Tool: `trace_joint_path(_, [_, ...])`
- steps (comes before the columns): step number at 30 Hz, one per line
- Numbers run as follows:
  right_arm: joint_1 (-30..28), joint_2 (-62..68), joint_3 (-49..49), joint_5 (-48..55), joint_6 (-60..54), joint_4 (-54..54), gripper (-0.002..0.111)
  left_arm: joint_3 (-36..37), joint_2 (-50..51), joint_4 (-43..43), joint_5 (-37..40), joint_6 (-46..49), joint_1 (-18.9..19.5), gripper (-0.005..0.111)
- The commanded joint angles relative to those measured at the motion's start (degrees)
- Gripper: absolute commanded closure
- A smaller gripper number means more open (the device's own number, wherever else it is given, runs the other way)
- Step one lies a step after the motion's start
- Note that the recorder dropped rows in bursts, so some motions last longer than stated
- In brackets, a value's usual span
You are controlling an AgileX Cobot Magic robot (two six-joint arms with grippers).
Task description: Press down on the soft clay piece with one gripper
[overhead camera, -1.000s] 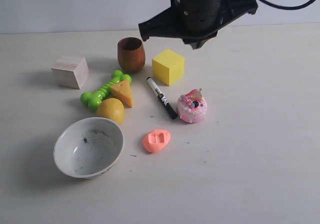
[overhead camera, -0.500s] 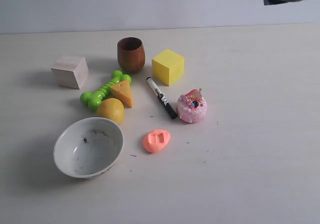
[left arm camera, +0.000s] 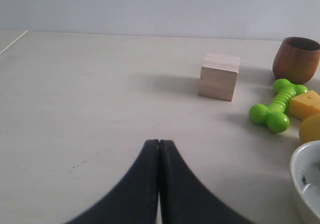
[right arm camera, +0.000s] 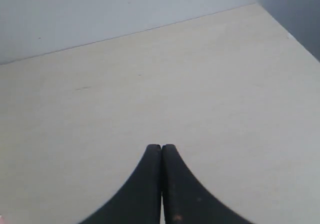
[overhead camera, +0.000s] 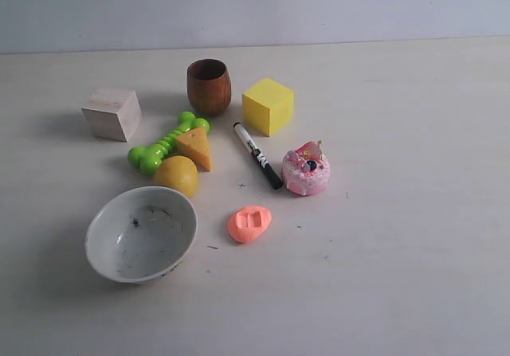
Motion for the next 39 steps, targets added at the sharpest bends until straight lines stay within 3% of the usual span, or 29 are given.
trace_joint_path(1, [-4.58, -9.99, 4.89, -2.46, -1.89, 0.62, 0.108, 0.10, -0.38, -0.13, -0.62, 0.23, -0.30, 0.107])
trace_joint_path(6, [-13.85, -20.45, 11.80, -8.43, -3.26, 3.57, 0.108, 0.10, -0.38, -0.13, -0.62, 0.23, -0.30, 0.107])
trace_joint_path(18, [-14.01, -41.01, 21.14, -8.14, -6.59, 8.50, 0.108, 0.10, -0.38, -0.13, -0.62, 0.23, -0.30, 0.107])
trace_joint_path(24, [-13.88, -41.57, 21.14, -8.91, -10.11, 13.15, 0.108, 0.10, -0.38, -0.13, -0.62, 0.23, -0.30, 0.107])
trace_joint_path(29, [-13.88, -41.91, 24.02, -14.66, -40.75, 36.62, 0.108, 0.10, -0.38, -0.13, -0.62, 0.23, -0.30, 0.107])
trace_joint_path(39, [-13.88, -48.06, 34.54, -14.66, -42.17, 33.78, 0.108, 0.10, -0.38, -0.13, -0.62, 0.23, -0.30, 0.107])
